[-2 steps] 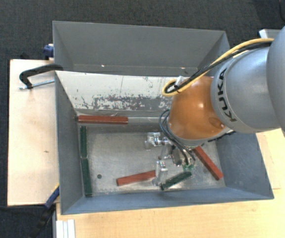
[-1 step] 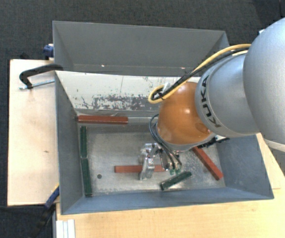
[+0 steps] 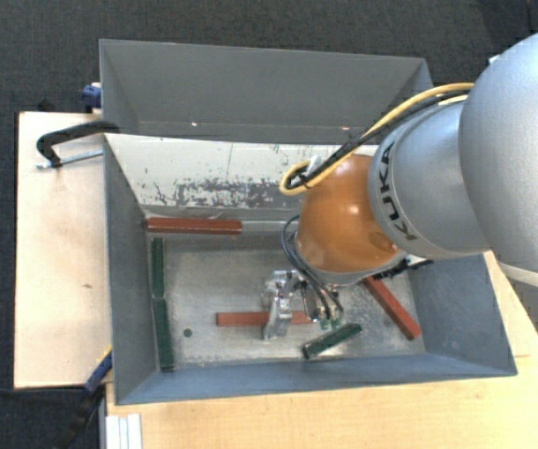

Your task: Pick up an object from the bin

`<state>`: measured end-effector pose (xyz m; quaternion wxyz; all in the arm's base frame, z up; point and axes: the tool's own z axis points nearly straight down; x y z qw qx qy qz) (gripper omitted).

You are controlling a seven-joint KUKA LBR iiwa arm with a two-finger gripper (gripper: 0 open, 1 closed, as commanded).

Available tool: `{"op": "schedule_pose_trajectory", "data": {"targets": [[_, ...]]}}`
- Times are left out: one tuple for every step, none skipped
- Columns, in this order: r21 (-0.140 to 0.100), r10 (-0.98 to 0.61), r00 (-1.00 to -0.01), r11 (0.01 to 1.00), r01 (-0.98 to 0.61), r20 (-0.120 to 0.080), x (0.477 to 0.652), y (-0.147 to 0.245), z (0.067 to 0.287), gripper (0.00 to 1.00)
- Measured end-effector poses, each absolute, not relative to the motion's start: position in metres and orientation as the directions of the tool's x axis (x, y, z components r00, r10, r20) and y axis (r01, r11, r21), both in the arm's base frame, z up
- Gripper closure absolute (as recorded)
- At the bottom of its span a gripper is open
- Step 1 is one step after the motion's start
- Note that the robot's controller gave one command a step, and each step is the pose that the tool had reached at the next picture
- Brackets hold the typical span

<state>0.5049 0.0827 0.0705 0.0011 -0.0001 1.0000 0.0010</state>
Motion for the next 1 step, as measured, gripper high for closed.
{"op": "schedule_pose_trajectory", "data": {"targets": [[0.002, -0.038, -0.999, 0.999, -0.038, -0.005, 0.5158, 0.1146, 0.2189, 1.00]]}}
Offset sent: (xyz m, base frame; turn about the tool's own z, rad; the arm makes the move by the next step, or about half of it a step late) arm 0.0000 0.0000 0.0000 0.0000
